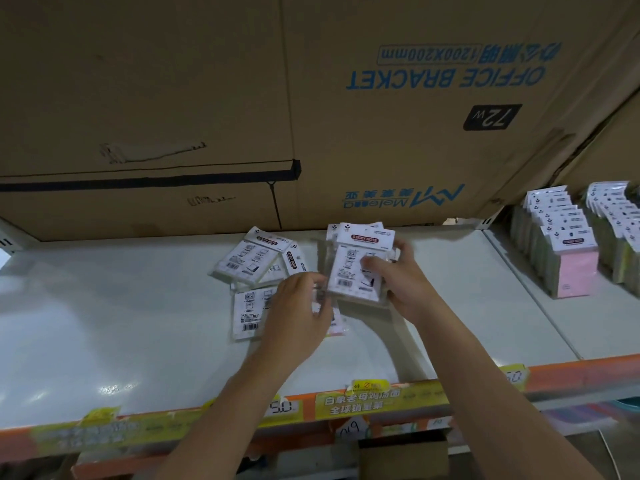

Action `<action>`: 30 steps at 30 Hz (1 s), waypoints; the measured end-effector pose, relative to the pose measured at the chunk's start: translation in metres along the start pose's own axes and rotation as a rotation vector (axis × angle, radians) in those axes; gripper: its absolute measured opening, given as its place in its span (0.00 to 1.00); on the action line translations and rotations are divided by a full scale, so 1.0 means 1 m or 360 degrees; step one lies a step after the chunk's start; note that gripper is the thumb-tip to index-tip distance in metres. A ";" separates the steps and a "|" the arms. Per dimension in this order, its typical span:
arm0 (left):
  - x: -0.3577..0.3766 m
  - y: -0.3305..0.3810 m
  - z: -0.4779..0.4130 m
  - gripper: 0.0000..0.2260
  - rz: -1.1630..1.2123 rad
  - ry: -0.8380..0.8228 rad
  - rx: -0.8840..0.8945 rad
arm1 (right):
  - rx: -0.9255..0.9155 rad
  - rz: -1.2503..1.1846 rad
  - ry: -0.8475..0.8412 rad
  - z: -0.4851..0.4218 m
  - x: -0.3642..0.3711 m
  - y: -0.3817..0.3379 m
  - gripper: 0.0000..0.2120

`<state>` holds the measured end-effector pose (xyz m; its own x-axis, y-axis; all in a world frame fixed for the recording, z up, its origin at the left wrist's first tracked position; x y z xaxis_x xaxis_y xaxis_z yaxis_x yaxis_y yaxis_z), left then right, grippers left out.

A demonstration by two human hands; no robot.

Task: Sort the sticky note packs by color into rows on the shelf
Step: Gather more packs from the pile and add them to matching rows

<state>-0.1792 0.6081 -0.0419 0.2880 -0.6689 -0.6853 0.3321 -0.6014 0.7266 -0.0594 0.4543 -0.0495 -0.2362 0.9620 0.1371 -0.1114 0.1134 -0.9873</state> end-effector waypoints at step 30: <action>0.019 0.022 0.020 0.36 0.0225 -0.0442 0.0291 | -0.0126 0.0306 0.0285 0.091 0.000 -0.006 0.19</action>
<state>-0.1840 0.5735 -0.0379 0.0559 -0.8291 -0.5564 0.1328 -0.5461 0.8271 -0.1471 0.4312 -0.0365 -0.0702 0.9955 -0.0630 -0.0033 -0.0634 -0.9980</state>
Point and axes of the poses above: each hand's wrist, its own z-axis away from the middle knuckle, its own x-axis out of the palm, y = z × x, the point moved 4 cm from there along -z, towards the middle knuckle, and after that the axes turned 14 degrees about -x, right-handed, at the moved point
